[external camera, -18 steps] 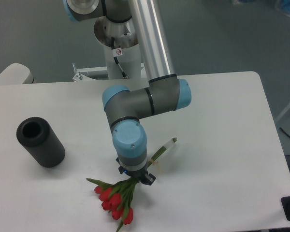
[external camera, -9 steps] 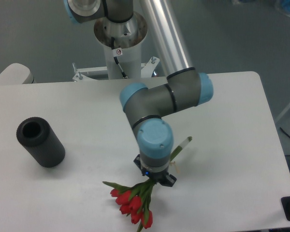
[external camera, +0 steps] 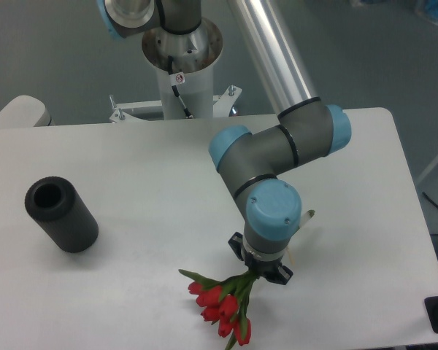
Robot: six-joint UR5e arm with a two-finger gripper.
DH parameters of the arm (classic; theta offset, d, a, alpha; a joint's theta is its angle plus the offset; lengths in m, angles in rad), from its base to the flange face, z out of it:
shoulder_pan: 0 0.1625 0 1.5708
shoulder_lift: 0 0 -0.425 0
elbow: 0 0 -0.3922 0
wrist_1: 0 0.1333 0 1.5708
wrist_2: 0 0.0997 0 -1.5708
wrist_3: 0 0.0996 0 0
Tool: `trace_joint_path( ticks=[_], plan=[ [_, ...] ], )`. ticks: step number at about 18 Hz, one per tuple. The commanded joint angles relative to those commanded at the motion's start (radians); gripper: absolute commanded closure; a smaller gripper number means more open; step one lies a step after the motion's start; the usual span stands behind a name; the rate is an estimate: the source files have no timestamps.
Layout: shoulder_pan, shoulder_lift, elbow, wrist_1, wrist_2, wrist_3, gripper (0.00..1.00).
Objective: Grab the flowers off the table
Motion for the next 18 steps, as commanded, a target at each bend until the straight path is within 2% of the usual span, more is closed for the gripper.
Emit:
trace_joint_path(
  ticks=[5,18],
  plan=[
    [0.002,-0.011,0.022,-0.009,0.003,0.058,1.00],
    [-0.003,-0.008,0.006,-0.002,0.028,0.088,0.99]
  ],
)
